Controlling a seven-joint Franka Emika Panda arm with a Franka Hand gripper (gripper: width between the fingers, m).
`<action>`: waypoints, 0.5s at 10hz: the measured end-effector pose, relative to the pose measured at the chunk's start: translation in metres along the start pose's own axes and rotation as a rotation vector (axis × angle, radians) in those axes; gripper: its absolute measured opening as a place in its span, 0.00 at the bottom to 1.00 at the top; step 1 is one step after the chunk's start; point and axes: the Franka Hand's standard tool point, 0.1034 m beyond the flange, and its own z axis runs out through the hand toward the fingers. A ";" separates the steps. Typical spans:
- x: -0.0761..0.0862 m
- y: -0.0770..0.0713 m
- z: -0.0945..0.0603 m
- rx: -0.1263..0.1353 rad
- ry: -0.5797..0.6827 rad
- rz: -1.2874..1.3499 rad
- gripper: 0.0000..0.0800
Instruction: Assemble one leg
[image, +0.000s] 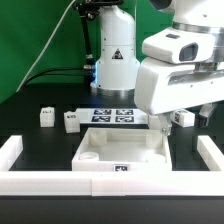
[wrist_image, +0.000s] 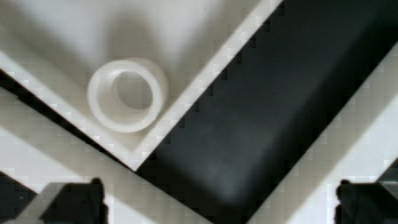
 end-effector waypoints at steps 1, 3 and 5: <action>0.000 0.000 0.000 0.000 0.000 0.000 0.81; 0.000 0.000 0.000 0.001 0.000 0.000 0.81; 0.000 0.000 0.000 0.002 0.001 0.001 0.81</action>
Offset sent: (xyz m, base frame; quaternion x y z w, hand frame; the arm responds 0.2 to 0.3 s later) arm 0.0000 0.0000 0.0000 0.0000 0.0000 0.0000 1.0000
